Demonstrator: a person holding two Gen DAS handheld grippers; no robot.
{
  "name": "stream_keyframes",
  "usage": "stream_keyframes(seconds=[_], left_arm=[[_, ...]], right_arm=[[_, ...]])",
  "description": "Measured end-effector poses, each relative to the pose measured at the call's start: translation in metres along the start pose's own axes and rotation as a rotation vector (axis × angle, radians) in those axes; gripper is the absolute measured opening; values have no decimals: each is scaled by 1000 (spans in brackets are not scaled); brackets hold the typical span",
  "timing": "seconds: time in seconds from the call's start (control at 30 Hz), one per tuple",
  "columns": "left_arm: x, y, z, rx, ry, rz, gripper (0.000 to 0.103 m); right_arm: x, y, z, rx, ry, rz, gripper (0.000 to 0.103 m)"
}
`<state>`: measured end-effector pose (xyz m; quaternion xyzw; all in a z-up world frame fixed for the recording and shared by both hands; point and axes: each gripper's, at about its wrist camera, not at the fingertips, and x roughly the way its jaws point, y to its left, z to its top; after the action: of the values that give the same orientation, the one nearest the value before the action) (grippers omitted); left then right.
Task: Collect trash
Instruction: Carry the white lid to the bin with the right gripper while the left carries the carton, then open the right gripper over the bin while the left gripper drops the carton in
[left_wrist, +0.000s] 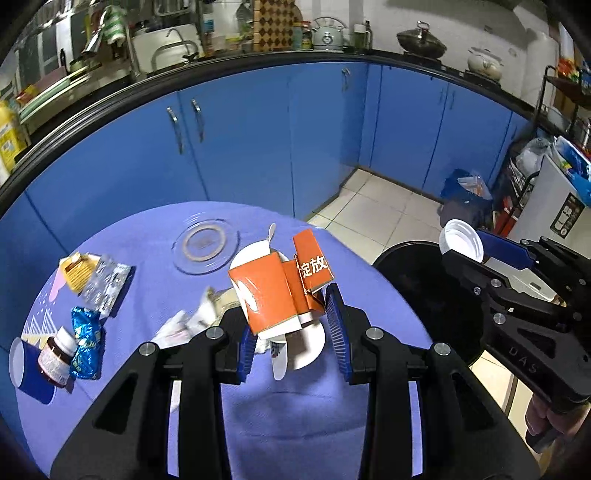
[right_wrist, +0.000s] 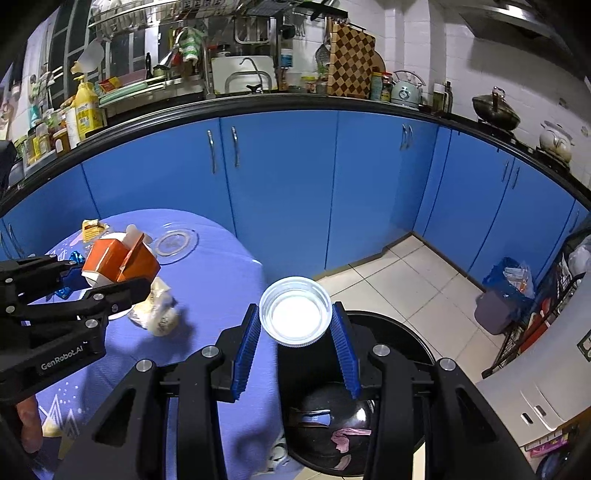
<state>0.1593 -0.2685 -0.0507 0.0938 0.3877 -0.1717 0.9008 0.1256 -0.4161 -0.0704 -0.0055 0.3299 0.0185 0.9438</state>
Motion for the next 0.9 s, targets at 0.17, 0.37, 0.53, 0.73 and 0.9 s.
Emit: stream_keyframes(seconds=[0.17,0.37,0.53,0.73,0.9], left_arm=[[7,-19,6,28,5,-5,36],[13,-37,11,53,7,-13,36],[16,-47,15,66,7,-11,36],[21,-54,19,75,7,-8,36],[22,-57,22,80,2,-6,36]], right_arm=[[5,-17,-2,11,2,-19,39],[6,-34,-5,26,-3,-37,39],[7,-48,-5,48,-11,-42,39],[8,-58,-5,61,-17,-41,39],[8,-61,-5,70,-26,-15,40]])
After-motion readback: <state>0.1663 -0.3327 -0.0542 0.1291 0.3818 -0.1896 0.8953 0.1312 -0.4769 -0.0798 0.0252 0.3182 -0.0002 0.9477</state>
